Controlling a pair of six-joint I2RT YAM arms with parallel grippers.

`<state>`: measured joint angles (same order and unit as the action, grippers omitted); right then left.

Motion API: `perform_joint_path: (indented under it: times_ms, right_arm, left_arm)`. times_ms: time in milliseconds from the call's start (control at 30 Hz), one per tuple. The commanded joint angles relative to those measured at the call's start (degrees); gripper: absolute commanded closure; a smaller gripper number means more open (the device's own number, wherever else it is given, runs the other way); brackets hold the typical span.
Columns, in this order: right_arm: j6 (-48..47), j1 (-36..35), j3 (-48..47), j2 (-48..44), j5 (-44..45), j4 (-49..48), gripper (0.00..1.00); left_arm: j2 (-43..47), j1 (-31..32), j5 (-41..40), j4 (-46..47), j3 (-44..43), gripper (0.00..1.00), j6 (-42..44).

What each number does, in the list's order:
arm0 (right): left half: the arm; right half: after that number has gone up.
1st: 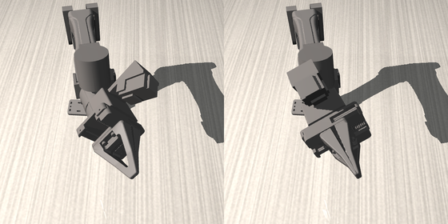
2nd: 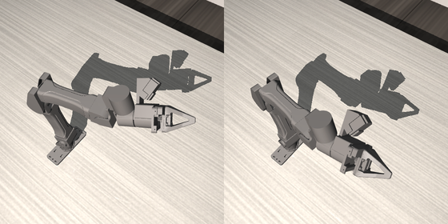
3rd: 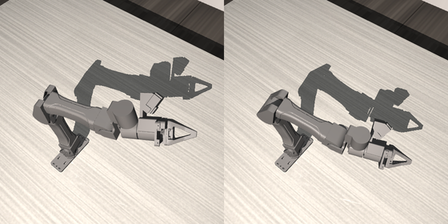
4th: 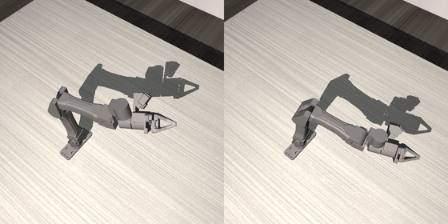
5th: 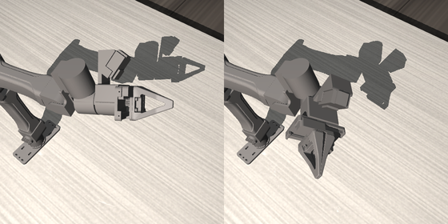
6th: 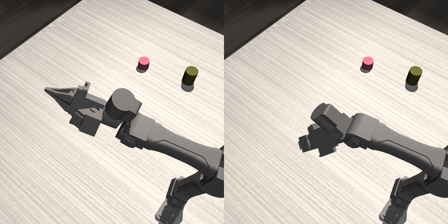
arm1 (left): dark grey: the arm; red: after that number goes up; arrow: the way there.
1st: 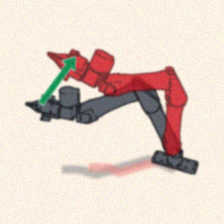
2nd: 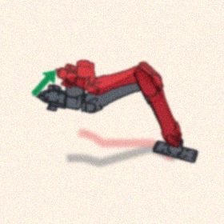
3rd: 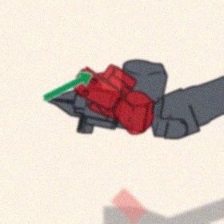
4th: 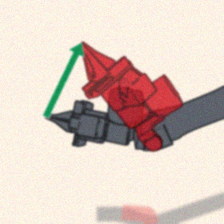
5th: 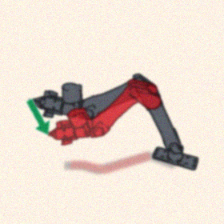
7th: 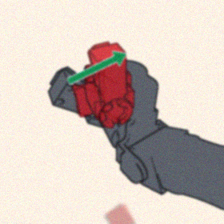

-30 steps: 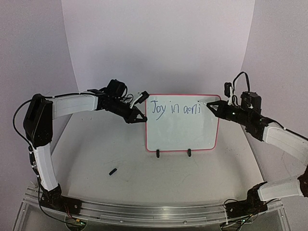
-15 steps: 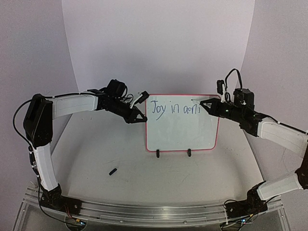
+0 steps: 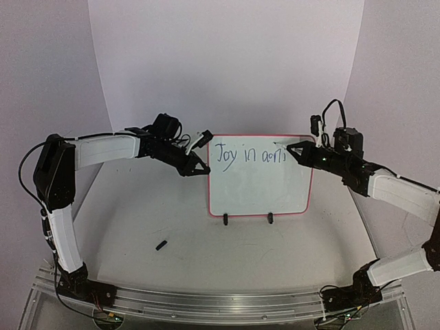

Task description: Write a sentence on the whiteboard

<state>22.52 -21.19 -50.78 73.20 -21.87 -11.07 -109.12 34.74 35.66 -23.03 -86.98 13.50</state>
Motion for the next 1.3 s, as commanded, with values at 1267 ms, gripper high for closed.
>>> perform_joint_path:
  times_ms: [1267]
  right_arm:
    - [-0.9, 1.2, 5.9, -13.4, -4.2, 6.1, 1.00]
  left_arm:
    - [-1.4, 1.7, -4.7, -6.9, 0.5, 1.00, 3.9]
